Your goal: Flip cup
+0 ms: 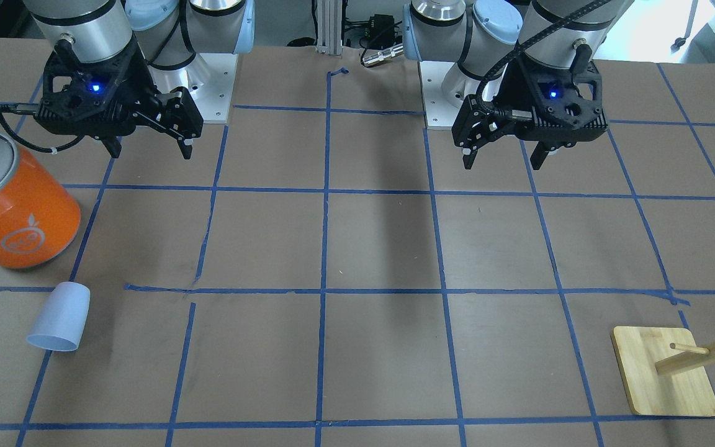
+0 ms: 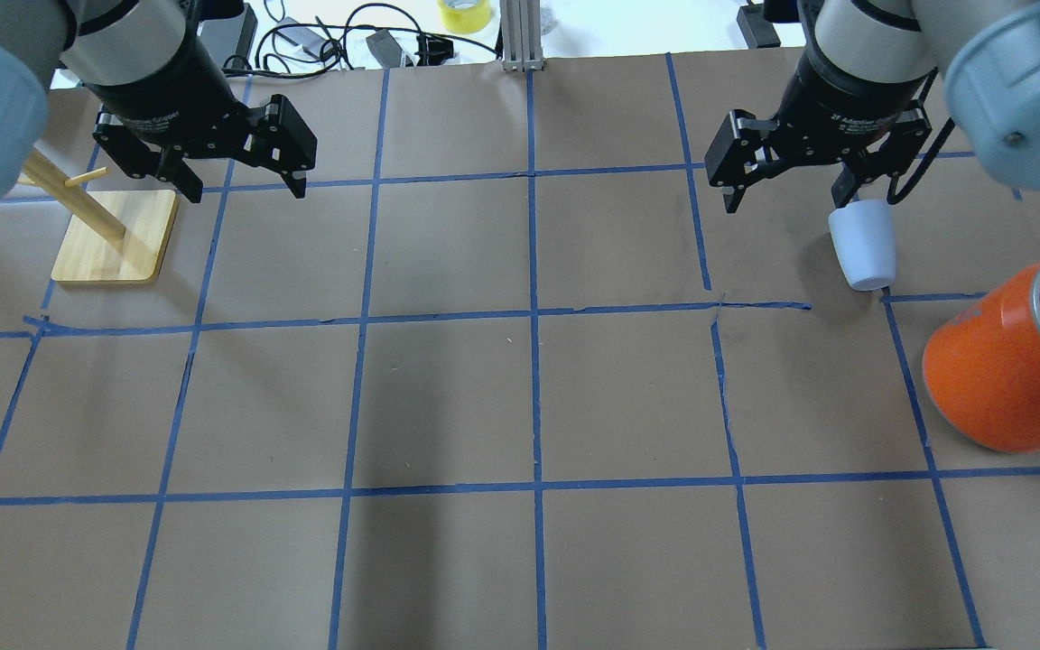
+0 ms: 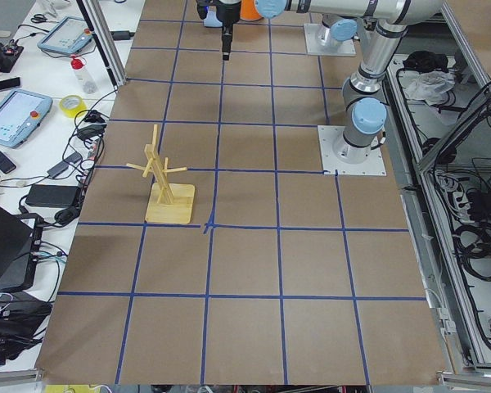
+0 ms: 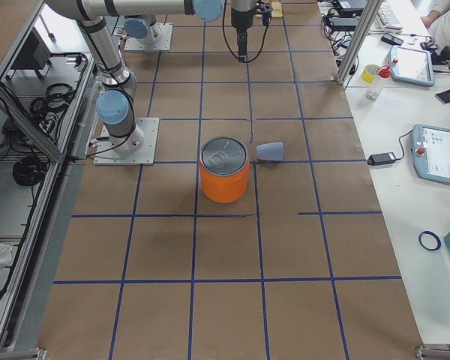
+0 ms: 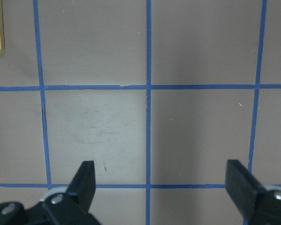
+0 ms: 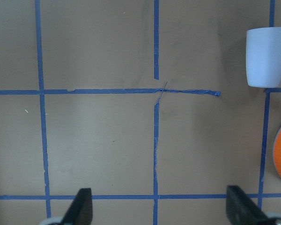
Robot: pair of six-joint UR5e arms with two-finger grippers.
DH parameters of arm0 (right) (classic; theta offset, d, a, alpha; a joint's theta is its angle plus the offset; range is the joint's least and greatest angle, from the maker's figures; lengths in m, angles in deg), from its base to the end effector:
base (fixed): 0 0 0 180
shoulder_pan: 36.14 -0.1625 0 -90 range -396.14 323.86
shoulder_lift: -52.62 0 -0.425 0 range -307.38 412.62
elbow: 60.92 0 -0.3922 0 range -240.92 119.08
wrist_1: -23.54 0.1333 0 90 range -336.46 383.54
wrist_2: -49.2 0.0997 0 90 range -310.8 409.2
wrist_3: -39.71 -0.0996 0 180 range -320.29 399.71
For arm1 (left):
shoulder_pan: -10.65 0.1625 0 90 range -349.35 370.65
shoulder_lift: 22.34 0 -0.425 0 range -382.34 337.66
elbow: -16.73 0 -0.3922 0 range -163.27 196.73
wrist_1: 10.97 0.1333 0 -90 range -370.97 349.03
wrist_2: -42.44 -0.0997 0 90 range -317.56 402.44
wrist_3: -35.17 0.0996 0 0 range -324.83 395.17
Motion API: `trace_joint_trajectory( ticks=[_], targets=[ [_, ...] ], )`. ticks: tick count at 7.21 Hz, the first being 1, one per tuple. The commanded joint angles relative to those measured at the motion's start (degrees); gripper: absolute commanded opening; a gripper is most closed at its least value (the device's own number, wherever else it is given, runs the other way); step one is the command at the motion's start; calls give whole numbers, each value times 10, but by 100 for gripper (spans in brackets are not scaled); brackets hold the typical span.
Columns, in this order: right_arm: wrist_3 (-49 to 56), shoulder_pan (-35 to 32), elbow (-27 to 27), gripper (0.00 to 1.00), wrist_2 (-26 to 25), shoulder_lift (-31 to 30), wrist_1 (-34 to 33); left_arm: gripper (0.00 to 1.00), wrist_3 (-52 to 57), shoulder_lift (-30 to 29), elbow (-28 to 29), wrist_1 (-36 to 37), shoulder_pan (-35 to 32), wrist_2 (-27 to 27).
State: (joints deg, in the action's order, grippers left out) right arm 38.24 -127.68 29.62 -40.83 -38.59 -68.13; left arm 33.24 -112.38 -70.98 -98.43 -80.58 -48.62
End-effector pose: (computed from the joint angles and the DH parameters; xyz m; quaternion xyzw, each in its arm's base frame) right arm 0.1463 -0.4831 0.4965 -0.0006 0.9998 -0.0204 0.0003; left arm -0.1422 -0.4969 0.5120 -0.0065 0.9991 -0.0420 0.0081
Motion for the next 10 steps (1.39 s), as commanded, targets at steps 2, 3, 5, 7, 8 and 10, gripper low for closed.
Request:
trace_joint_trajectory(
  ticks=[2,3,5,7,8,10],
  targets=[
    [20,48,-4,100,-10,42,-49,100,0,0,0,0,0,0],
    [52,82,-5,100,-9,77,-105,100,0,0,0,0,0,0],
    [103,141,-34,100,-16,150,-168,100,0,0,0,-1,0,0],
    [187,176,-30,100,-7,209,-208,100,0,0,0,-1,0,0],
    [189,176,-28,100,-11,229,-233,100,0,0,0,-1,0,0],
    [189,176,-18,100,-11,268,-262,100,0,0,0,-1,0,0]
  ],
)
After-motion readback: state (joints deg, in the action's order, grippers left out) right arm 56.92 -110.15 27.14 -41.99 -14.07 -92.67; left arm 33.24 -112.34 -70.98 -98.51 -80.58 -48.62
